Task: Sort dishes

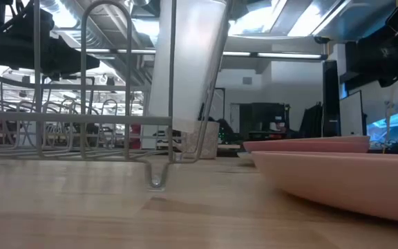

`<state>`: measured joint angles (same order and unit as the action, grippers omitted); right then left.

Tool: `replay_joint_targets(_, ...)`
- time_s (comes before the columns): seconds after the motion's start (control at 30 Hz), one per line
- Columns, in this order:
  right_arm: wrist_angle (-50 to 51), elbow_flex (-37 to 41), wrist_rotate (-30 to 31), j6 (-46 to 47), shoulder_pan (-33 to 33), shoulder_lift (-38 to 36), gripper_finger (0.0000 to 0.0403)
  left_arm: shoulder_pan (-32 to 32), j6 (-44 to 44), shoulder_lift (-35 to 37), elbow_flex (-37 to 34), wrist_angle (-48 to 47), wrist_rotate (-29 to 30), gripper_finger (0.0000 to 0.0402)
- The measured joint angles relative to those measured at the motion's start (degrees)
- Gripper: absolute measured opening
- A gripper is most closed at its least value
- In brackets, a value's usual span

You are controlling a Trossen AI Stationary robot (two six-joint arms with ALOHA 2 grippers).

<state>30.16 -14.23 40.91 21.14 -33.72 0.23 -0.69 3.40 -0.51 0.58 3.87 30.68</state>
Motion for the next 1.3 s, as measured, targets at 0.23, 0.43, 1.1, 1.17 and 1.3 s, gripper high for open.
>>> replay_joint_targets(0.23, 0.0, 0.0, 0.0, 0.0, 0.0, 0.0, 0.0156, 0.0, 0.0, 0.0, 0.0, 0.0, 0.0, 0.0070)
replay_joint_targets(0.43, -2.3, 0.0, -0.4, 3.9, 0.0, 0.0, 0.0156, 0.0, 0.0, 0.0, 0.0, 0.0, 0.0, 0.0070)
replay_joint_targets(1.1, -35.6, 0.0, -7.5, 7.1, 0.0, 15.1, 0.0156, 0.0, 0.0, 0.0, 0.0, 0.0, 0.0, 0.0070)
replay_joint_targets(1.17, -37.6, 0.0, -7.7, 7.1, 0.0, 19.7, 0.0156, 0.0, 0.0, 0.0, 0.0, 0.0, 0.0, 0.0070)
replay_joint_targets(1.3, -39.4, -0.5, -8.7, 8.3, 0.0, 28.1, 0.0156, 0.0, 0.0, 0.0, 0.0, 0.0, 0.0, 0.0070)
